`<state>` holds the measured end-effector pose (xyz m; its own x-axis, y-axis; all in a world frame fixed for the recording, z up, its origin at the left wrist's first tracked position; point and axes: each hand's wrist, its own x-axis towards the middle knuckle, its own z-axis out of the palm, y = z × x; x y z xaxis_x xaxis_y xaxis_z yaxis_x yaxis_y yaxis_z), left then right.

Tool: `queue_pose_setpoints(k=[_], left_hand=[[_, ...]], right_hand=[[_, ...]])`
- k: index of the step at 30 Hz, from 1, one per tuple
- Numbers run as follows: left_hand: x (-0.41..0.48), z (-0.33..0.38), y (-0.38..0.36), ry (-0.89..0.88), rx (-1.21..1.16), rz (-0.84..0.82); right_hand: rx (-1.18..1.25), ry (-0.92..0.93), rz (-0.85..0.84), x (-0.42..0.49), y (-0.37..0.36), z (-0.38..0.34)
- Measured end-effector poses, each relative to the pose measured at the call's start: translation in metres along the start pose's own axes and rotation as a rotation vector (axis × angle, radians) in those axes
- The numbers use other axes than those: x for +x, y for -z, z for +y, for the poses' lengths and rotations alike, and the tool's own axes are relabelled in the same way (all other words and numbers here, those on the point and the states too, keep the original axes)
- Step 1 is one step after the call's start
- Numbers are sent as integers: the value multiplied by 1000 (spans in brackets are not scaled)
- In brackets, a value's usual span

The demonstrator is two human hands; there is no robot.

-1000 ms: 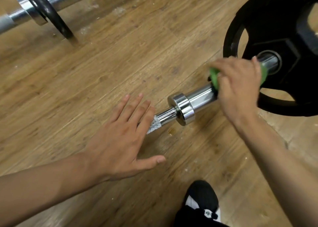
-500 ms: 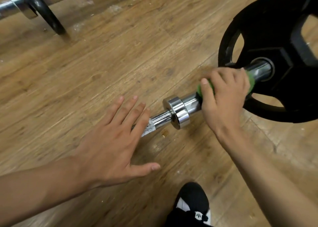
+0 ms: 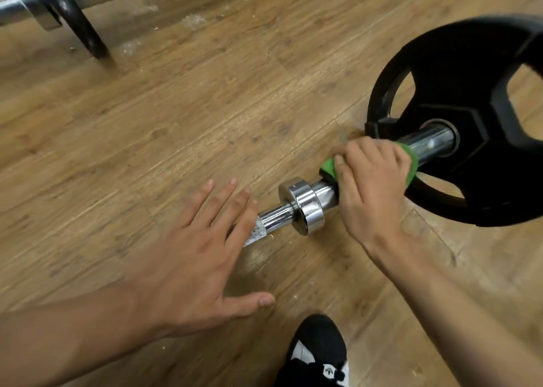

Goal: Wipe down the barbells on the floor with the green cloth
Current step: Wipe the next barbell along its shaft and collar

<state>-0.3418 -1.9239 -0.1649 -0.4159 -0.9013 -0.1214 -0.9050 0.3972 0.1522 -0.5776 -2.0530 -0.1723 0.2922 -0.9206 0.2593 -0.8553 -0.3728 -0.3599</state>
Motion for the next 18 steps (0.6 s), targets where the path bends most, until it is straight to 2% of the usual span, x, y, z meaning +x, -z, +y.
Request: queue_pose_setpoints(k=[5,9,12,14,18], left_hand=[[-7,0,-2,-14,0,0],[-6,4,-2,-33,0,-15],[-2,4,-3,-35,1,-10],[1,1,-3,-53,-3,-2],[-2,-5,-2,-48,-24,-51]], right_hand=[[305,79,7,-13,9,-53],[35,341,-215,-38,1,-56],[-12,227,-281,-20,-5,-58],[-23,166,-267,-11,-8,-61],[27,293,-184,-40,-2,-57]])
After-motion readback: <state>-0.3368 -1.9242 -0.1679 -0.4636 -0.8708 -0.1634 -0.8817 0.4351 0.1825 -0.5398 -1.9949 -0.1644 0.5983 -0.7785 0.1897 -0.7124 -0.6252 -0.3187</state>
